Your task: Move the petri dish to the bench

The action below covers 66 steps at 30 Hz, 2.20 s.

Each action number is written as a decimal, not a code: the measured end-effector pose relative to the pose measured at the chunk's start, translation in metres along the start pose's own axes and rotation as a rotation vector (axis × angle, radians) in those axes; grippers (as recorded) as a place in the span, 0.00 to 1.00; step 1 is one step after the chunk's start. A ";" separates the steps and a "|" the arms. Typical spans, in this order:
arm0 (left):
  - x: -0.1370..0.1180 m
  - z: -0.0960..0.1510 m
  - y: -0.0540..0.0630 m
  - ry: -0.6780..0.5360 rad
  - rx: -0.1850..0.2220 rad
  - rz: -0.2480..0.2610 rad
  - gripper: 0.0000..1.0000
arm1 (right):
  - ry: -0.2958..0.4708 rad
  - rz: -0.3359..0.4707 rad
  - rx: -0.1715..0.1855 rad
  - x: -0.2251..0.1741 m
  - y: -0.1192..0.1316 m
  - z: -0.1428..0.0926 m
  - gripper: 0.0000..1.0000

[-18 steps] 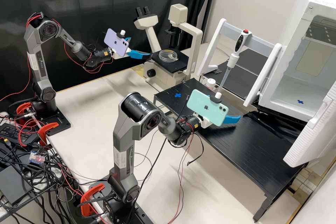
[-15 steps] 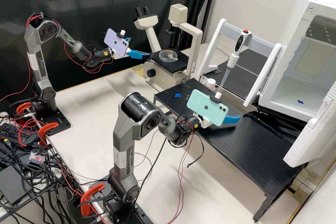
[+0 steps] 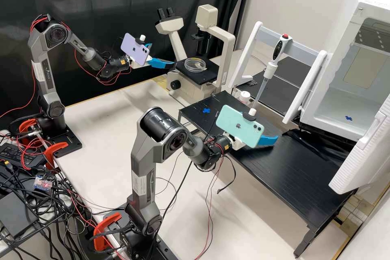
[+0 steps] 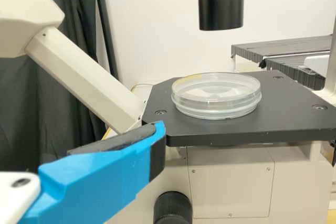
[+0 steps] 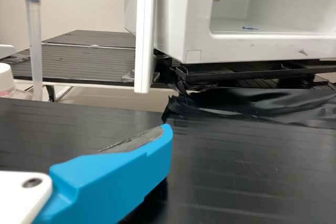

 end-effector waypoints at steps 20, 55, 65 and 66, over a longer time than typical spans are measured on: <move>0.000 0.000 0.000 0.000 0.000 0.000 1.00 | 0.467 -0.158 -0.129 -0.068 -0.077 -0.124 1.00; 0.000 0.000 0.000 0.000 0.000 0.000 1.00 | 0.546 -0.304 -0.224 0.067 -0.127 -0.274 1.00; 0.000 0.000 0.000 0.000 0.000 0.000 1.00 | 0.529 -0.394 -0.258 0.085 -0.149 -0.279 1.00; 0.000 0.000 0.000 0.000 0.000 0.000 1.00 | 0.521 -0.407 -0.263 0.088 -0.152 -0.279 1.00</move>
